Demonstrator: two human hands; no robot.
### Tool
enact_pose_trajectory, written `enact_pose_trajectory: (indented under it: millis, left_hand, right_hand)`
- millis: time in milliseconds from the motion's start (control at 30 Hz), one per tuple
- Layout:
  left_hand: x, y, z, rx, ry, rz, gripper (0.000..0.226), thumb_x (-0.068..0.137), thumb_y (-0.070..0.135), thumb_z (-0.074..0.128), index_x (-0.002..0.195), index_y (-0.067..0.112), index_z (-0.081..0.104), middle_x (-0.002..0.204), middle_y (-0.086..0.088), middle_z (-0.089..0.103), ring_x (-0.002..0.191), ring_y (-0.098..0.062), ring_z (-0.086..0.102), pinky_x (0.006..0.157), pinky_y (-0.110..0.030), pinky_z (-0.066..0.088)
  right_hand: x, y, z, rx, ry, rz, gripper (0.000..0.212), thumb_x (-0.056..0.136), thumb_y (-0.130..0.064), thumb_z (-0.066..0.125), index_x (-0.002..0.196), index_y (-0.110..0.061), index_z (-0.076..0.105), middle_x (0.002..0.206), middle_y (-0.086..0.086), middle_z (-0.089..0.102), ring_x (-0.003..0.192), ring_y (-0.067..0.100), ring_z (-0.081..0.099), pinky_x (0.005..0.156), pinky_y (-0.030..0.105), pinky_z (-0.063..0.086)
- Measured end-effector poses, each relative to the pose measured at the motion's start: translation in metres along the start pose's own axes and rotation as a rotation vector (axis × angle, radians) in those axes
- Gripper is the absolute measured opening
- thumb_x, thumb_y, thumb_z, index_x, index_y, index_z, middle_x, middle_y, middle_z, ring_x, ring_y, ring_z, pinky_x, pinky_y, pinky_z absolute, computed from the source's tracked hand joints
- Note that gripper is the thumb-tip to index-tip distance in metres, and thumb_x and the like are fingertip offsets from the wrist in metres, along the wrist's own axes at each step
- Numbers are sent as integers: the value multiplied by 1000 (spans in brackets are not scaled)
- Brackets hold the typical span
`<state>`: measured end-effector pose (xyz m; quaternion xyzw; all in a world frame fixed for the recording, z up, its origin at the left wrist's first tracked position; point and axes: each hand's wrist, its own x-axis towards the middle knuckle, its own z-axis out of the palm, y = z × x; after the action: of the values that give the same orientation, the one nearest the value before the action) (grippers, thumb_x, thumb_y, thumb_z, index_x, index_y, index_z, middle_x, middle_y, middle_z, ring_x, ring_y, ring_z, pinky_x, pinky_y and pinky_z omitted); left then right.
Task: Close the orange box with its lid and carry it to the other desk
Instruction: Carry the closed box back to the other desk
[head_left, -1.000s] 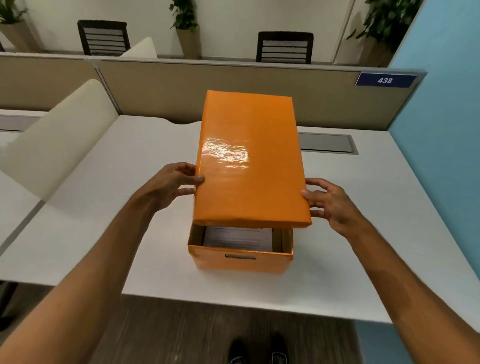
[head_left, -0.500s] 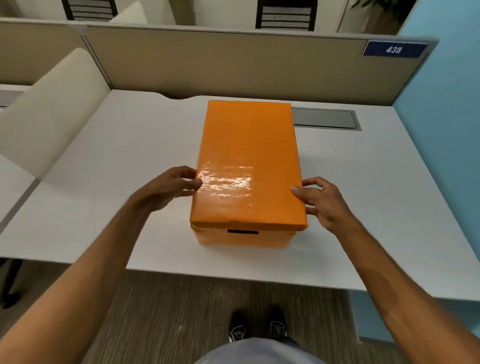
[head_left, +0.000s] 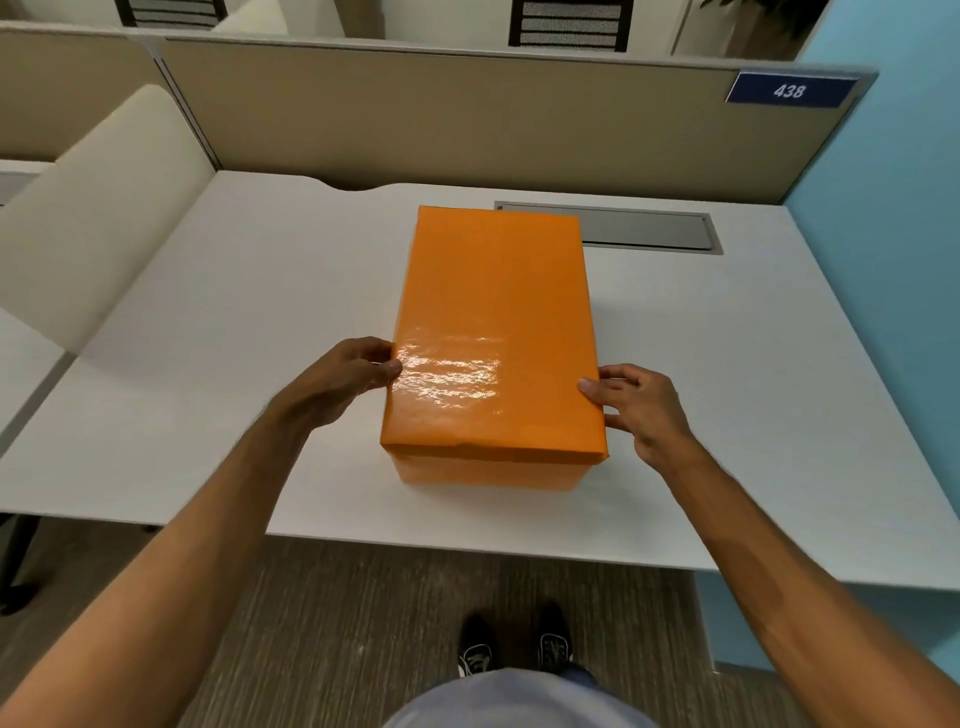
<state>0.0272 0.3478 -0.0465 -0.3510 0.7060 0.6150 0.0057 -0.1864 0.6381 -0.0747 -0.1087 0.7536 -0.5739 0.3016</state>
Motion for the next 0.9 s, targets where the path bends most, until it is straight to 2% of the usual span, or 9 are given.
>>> enact_pose_trajectory:
  millis: [133,267,433,500,600,667,800,900]
  left_hand:
    - [1,-5,6,-28,0,7,35,101,10,51,135,4,54,128,-12,64,115,-26,61,86,-34,51]
    - [0,-7,9,-26,34,36,36,100,11,52,135,3,54,127,-12,65,113,-27,62,94,-43,51]
    - [1,-8,12,-78,37,27,35,101,11,50,135,9,53,129,-8,63,117,-28,60,93,-42,50]
    - [3,-9,14,-113,72,29,41,99,18,54,140,13,49,132,-6,61,119,-28,59,97,-46,49]
    - [4,-5,14,-139,143,37,64,92,44,62,145,14,43,137,-4,59,121,-27,59,103,-52,46]
    - [11,-2,14,-122,142,62,63,90,55,58,140,17,50,133,-3,63,119,-24,61,103,-54,47]
    - [32,20,16,-90,134,82,48,97,53,48,131,21,60,126,-1,68,116,-23,64,100,-52,48]
    - [59,31,11,-58,172,72,49,99,53,42,122,16,64,120,-11,69,114,-33,63,99,-55,49]
  right_hand:
    - [1,2,2,-4,24,10,59,77,-27,83,129,-8,63,120,10,69,105,28,68,83,46,60]
    - [1,4,1,29,14,13,59,79,-25,81,132,-6,62,121,9,69,104,28,69,77,40,59]
    - [2,5,0,59,-28,25,59,80,-27,80,133,-11,60,121,7,68,105,26,68,82,47,59]
    - [5,4,0,94,-69,27,67,77,-33,80,136,-15,56,121,4,68,106,23,67,82,46,58]
    - [19,0,3,125,-97,27,78,71,-45,76,140,-16,53,124,1,67,110,21,66,88,47,56]
    - [33,-5,4,132,-92,20,75,76,-46,74,141,-16,53,124,0,66,111,21,65,92,48,55]
    - [68,-19,9,151,-89,2,51,89,-40,67,135,-20,56,122,-3,68,110,19,66,91,45,54]
    - [96,-31,11,148,-74,-15,47,92,-39,65,134,-19,58,122,-2,68,110,18,66,90,42,54]
